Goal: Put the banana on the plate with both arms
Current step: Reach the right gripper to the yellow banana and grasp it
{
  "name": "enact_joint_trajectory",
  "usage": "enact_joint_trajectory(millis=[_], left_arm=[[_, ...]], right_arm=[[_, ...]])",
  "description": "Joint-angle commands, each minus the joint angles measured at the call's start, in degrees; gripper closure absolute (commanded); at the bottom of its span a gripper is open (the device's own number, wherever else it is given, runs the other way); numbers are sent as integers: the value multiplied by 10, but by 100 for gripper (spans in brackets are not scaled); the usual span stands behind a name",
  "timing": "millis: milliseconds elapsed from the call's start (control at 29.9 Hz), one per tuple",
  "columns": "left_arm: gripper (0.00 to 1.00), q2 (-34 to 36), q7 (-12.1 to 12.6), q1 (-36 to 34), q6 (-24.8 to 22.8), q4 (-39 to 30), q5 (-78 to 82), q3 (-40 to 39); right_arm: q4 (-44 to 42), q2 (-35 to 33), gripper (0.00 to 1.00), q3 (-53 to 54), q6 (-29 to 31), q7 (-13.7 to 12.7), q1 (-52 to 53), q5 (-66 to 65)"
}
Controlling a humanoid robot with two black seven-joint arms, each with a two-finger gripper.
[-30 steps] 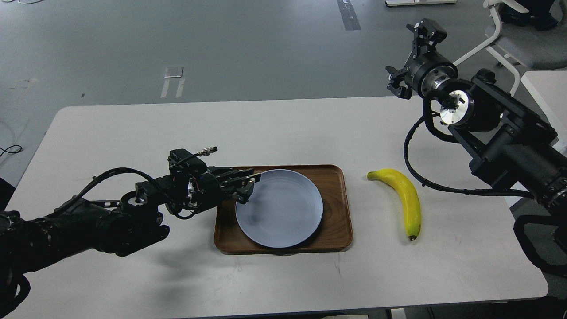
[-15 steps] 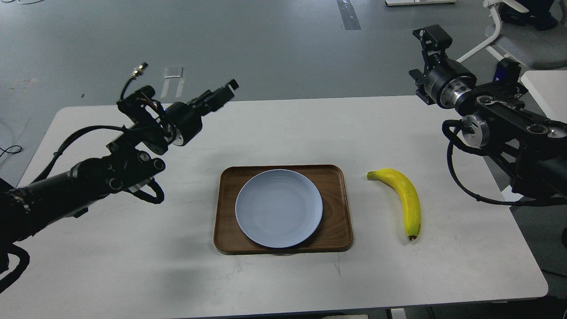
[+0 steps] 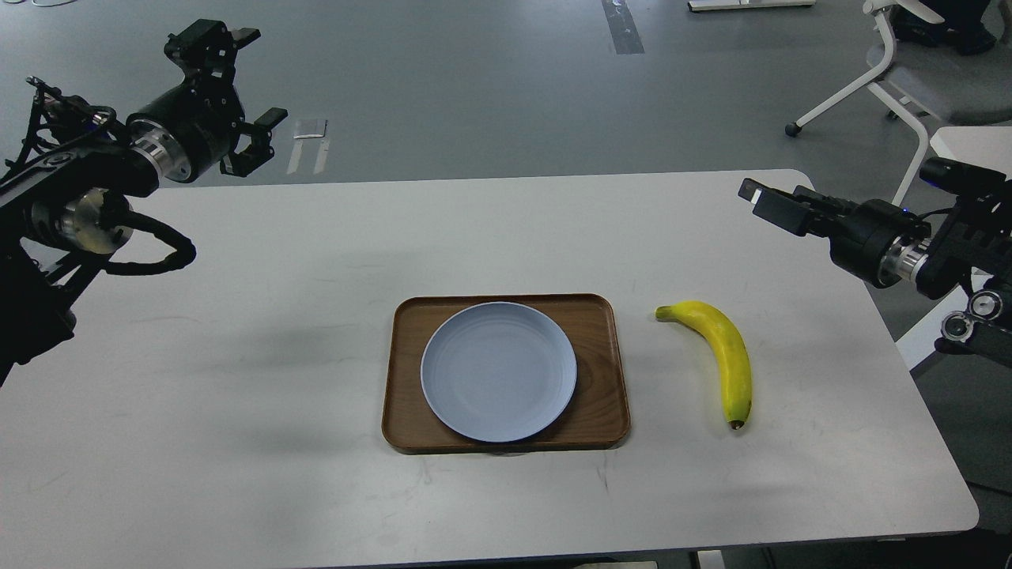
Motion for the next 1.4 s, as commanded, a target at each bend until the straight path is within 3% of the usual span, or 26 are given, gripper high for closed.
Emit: enact_joint_trajectory(millis=[0,267,434,602,702,1170,1270,1337,1370], left_arm=[[2,-5,0,37,2,-20,-1,-25],[2,-7,1,46,3,-21,0,-25],[2,-17,-2,59,7,-21,6,-24],[2,-18,-5,64,8,-20,8,-21],[2,-18,-5,71,10,-21,8,-22],[2,-8,-7,78,17,-17,10,-21],[2,-9,-8,79,23,-16,10,-21],[2,-9,-8,79,23,-16,10,-21],[2,-9,-8,79,23,-16,10,-20]], right_arm=[[32,-36,0,15,8,6,3,51],[29,-47,0,0,6,10,-4,42],[28,-44,0,-22,-4,1,-23,-56],[28,-10,0,-23,-58,-42,-75,-53],[24,13,0,-25,-60,-63,-99,-55],[-21,70,1,-87,-68,-66,-111,-64],[-37,95,20,-102,-68,-66,-113,-64],[-37,99,26,-103,-69,-66,-113,-64],[-35,101,41,-103,-68,-66,-112,-63]])
